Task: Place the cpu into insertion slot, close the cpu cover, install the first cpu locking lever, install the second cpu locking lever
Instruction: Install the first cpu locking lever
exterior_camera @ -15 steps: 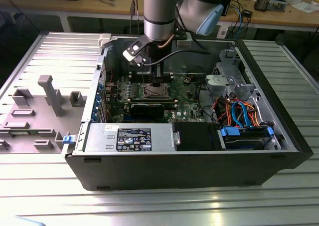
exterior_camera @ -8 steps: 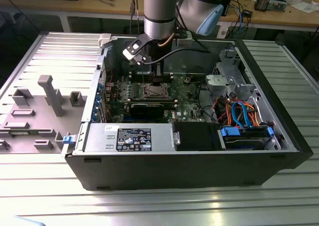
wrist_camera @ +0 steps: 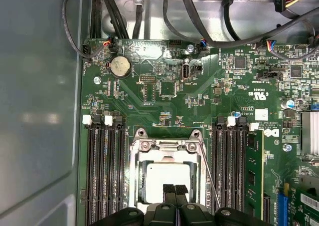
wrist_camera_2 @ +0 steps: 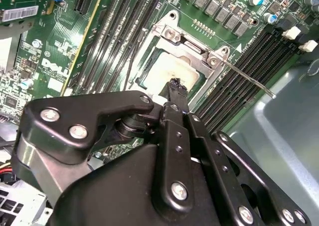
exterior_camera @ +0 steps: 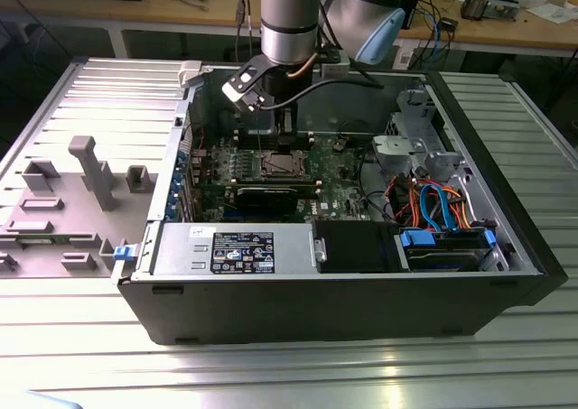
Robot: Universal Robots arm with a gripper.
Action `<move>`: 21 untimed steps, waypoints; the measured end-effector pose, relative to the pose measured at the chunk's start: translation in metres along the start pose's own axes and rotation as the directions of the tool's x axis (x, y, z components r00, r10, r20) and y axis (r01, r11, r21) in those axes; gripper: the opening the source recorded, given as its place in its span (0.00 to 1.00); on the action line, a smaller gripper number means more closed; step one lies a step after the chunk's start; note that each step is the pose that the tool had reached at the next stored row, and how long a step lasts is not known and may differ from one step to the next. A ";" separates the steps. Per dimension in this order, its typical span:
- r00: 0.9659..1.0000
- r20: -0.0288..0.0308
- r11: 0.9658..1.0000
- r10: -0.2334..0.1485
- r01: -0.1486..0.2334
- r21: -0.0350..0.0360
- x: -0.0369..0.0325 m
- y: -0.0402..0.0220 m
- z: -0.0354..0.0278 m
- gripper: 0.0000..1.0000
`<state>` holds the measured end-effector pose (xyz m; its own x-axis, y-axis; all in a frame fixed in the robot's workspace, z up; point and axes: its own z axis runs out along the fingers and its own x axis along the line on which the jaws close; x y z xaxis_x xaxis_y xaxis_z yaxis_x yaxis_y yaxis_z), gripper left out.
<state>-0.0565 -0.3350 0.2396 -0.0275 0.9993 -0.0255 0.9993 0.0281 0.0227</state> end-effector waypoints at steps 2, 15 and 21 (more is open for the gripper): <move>1.000 0.002 1.000 0.000 0.000 0.000 0.0000 0.0000 -0.0017 0.11; 1.000 0.015 1.000 0.000 0.000 0.000 -0.0004 0.0000 -0.0186 0.11; 1.000 0.018 1.000 0.000 0.000 0.001 -0.0005 0.0001 -0.0243 0.11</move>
<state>-0.0569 -0.3349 0.2639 -0.0275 0.9987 -0.0431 0.9994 0.0285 0.0221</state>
